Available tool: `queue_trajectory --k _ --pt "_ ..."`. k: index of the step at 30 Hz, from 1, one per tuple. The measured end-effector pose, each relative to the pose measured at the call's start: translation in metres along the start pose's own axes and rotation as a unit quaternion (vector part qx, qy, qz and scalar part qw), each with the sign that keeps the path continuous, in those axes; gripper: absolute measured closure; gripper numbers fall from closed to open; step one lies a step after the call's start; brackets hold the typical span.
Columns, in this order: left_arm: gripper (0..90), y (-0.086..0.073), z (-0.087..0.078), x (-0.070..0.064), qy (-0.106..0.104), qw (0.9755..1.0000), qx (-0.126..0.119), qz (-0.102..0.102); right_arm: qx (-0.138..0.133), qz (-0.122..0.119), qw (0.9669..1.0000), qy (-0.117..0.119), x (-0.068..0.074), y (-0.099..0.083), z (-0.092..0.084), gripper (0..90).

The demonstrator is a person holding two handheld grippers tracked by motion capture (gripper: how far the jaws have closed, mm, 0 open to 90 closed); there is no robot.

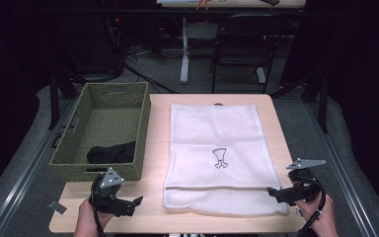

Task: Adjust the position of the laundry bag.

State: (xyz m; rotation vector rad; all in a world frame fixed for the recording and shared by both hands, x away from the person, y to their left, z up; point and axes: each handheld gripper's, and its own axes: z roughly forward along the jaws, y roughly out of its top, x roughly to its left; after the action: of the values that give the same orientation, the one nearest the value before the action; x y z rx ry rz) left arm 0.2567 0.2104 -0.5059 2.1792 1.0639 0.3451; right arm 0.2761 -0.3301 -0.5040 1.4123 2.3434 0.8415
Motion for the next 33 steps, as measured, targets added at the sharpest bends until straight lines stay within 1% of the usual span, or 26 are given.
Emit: queue_trajectory --k 3,10,16,18,20,24,25,28,29,31,33 --pt "0.1 0.0 0.0 0.0 0.0 1.0 0.0 -0.003 0.002 0.0 1.0 0.001 0.0 0.0 0.0 0.4" --pt "0.1 0.003 0.004 -0.005 0.0 0.9999 0.007 0.012 0.009 0.001 0.9999 0.007 0.0 0.0 0.001 2.0" --pt "0.1 0.008 0.009 -0.01 0.004 0.9997 0.01 0.023 0.006 -0.003 1.0 0.007 0.0 0.0 0.003 2.7" --pt "0.1 0.009 0.012 -0.012 0.004 0.9995 0.012 0.028 0.006 0.001 0.9999 0.008 0.0 0.001 0.004 3.0" --pt "0.1 0.011 0.014 -0.013 0.001 0.9996 0.014 0.026 0.01 0.003 0.9999 0.007 0.0 0.002 0.005 3.3" --pt "0.2 0.015 0.02 -0.016 -0.003 0.9991 0.02 0.037 0.009 -0.001 0.9999 0.004 0.0 0.004 0.007 4.0" --pt "0.1 0.017 0.024 -0.018 -0.006 0.999 0.023 0.039 0.013 -0.001 0.9999 0.003 -0.001 0.005 0.009 4.1" --pt "0.1 0.019 0.029 -0.02 -0.008 0.9987 0.026 0.042 0.014 -0.002 0.9999 0.001 -0.001 0.006 0.011 4.1" --pt "0.1 0.02 0.031 -0.021 -0.012 0.9985 0.028 0.045 0.015 -0.002 0.9999 0.001 -0.002 0.006 0.012 4.1" --pt "0.2 0.021 0.036 -0.023 -0.009 0.9984 0.03 0.048 0.019 -0.002 0.9998 0.001 -0.002 0.007 0.014 4.1" --pt "0.2 0.023 0.041 -0.025 -0.014 0.9981 0.033 0.051 0.022 0.001 0.9998 0.0 -0.003 0.009 0.017 4.1"
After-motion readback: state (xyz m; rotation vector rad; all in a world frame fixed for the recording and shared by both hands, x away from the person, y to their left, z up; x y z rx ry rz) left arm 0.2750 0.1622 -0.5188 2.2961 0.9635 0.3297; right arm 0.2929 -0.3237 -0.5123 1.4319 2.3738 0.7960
